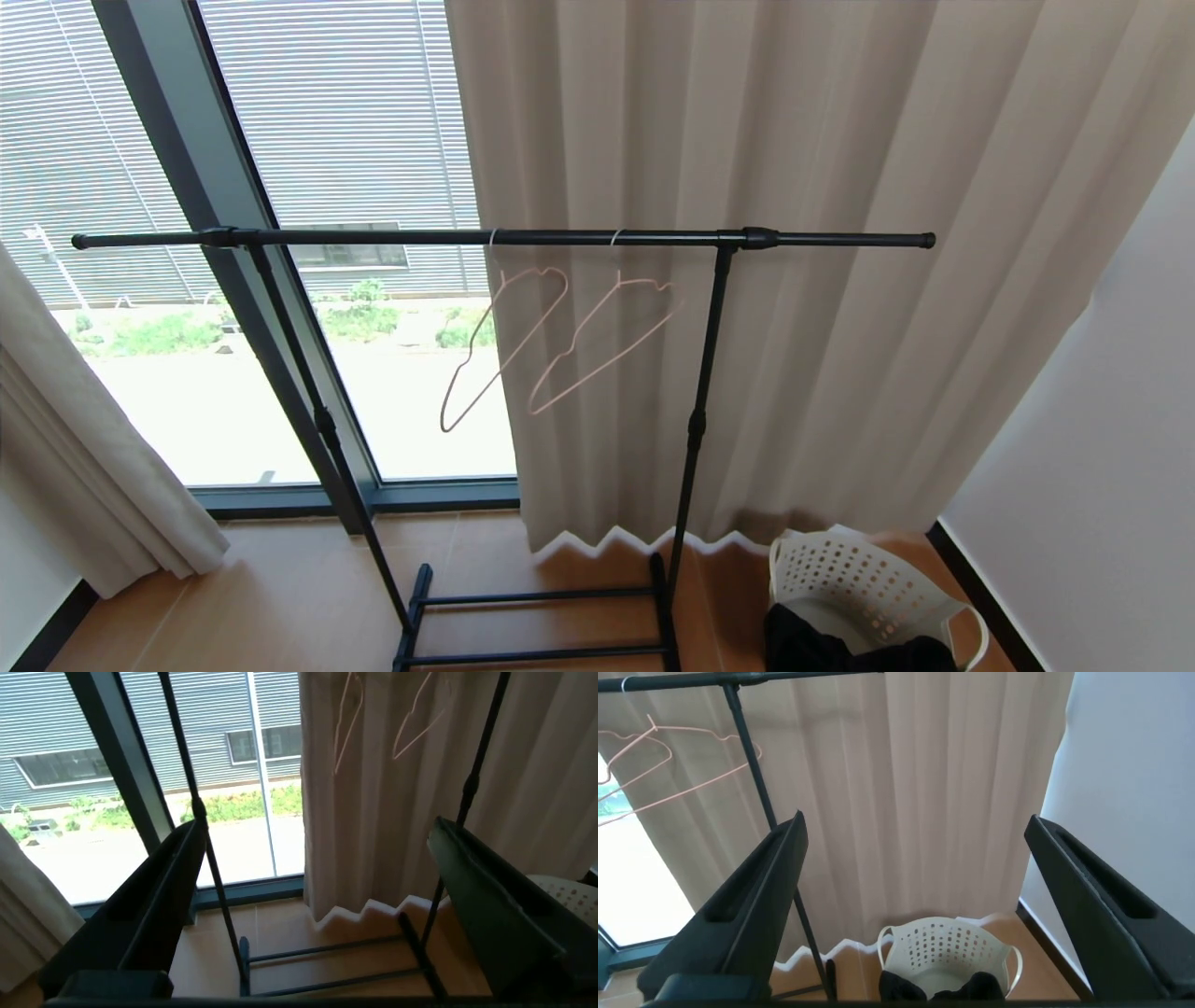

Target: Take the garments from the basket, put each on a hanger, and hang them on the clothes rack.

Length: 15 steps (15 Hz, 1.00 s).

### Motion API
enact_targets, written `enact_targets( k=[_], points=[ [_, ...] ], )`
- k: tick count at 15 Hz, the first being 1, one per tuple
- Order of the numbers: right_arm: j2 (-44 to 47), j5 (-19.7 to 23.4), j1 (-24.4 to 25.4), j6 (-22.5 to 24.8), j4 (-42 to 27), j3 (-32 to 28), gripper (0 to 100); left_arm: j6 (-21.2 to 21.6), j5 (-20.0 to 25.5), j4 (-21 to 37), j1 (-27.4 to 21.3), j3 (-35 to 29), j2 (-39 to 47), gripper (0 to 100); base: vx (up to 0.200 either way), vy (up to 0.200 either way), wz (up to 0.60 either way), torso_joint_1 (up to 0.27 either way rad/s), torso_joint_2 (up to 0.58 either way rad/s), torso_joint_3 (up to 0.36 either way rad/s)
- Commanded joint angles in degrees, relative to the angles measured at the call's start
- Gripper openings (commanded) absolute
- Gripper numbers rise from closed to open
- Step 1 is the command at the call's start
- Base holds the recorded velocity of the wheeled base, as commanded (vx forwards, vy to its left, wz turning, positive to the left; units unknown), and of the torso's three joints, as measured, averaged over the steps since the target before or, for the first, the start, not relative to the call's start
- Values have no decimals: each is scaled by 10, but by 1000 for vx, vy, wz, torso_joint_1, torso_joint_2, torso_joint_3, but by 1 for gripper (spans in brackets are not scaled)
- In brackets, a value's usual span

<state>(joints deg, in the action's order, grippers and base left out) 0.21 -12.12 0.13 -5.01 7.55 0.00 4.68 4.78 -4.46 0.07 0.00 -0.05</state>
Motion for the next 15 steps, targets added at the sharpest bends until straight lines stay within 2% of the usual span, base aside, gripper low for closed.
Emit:
enact_targets(
  k=[1, 5, 15],
  points=[
    [0, 0, 0, 0, 0, 0, 100, 0, 0, 0, 0, 0, 0, 100, 0, 0, 0, 0, 0, 0],
    [1, -1, 0, 0, 0, 0, 100, -4, -6, 0, 0, 0, 0, 100, 0, 0, 0, -12, 15, 15],
    [1, -1, 0, -1, 0, 0, 100, -8, -14, 0, 0, 0, 0, 100, 0, 0, 0, -147, 336, 176]
  ],
)
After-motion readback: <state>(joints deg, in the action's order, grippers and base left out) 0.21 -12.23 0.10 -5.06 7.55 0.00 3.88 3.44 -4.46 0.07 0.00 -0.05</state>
